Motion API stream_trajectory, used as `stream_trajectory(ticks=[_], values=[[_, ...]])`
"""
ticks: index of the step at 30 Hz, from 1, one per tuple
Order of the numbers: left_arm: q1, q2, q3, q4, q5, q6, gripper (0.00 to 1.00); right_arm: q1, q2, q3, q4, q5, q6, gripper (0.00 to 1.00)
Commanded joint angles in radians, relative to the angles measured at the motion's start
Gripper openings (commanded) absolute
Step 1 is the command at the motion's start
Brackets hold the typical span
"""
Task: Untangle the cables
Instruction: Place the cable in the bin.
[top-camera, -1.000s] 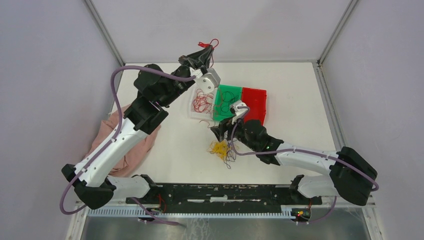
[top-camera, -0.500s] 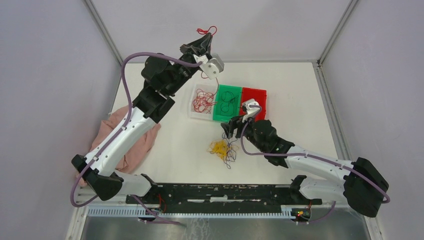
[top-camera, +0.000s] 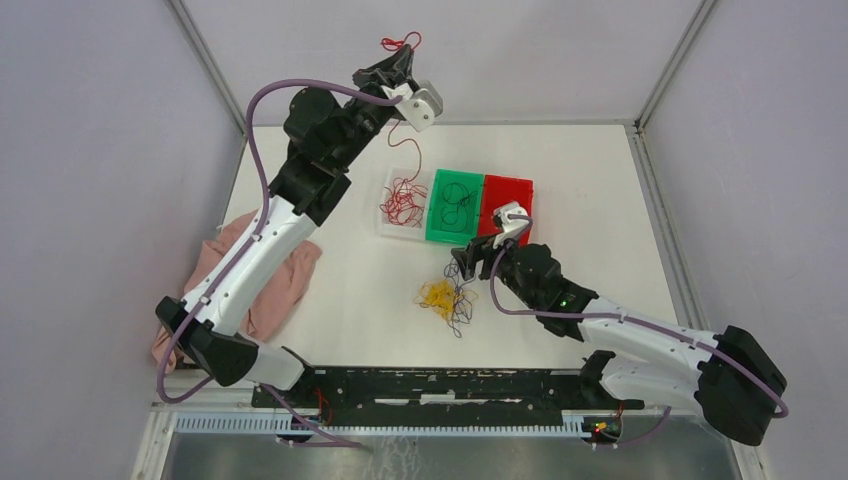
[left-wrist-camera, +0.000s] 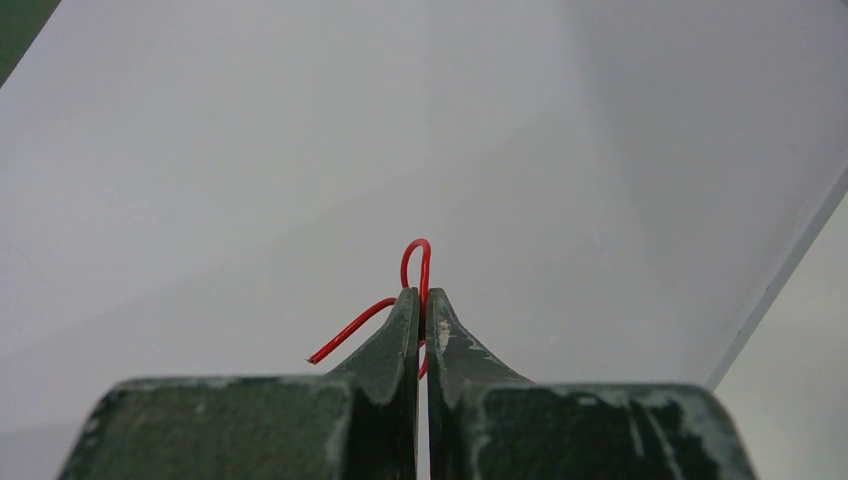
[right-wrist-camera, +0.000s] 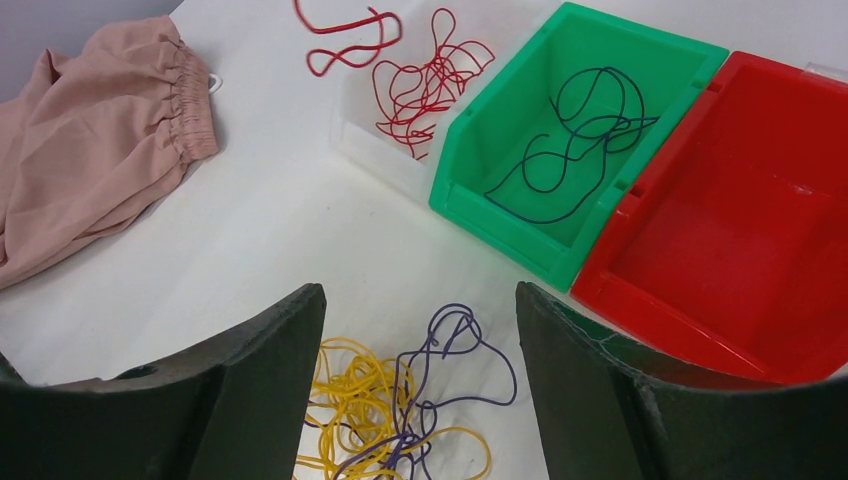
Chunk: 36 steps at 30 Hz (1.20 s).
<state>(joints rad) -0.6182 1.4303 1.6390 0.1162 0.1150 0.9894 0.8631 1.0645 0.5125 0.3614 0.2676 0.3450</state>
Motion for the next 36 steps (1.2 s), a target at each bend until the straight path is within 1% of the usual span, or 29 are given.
stream_trajectory(ticks=[1,13,20,24,28,32,36], values=[[0.032,0.016,0.045,0.067,0.024,0.018,0.03,-0.004,-0.035,-0.008,0.016,0.015,0.009,0.76],[0.073,0.066,0.011,0.076,0.042,0.017,0.03,-0.009,-0.082,-0.037,0.001,0.034,0.001,0.76],[0.116,0.110,-0.035,0.055,0.013,0.030,0.03,-0.016,-0.092,-0.057,0.007,0.047,0.004,0.76],[0.129,0.130,-0.072,-0.008,-0.008,0.007,0.03,-0.019,-0.091,-0.062,0.013,0.048,0.004,0.76],[0.134,0.157,-0.087,-0.125,-0.010,0.001,0.03,-0.022,-0.088,-0.064,0.016,0.045,0.003,0.76],[0.148,0.194,-0.102,-0.158,-0.023,0.004,0.03,-0.026,-0.092,-0.069,0.015,0.048,0.001,0.76],[0.167,0.247,-0.075,-0.196,-0.015,-0.049,0.03,-0.034,-0.095,-0.075,0.011,0.051,0.001,0.76]])
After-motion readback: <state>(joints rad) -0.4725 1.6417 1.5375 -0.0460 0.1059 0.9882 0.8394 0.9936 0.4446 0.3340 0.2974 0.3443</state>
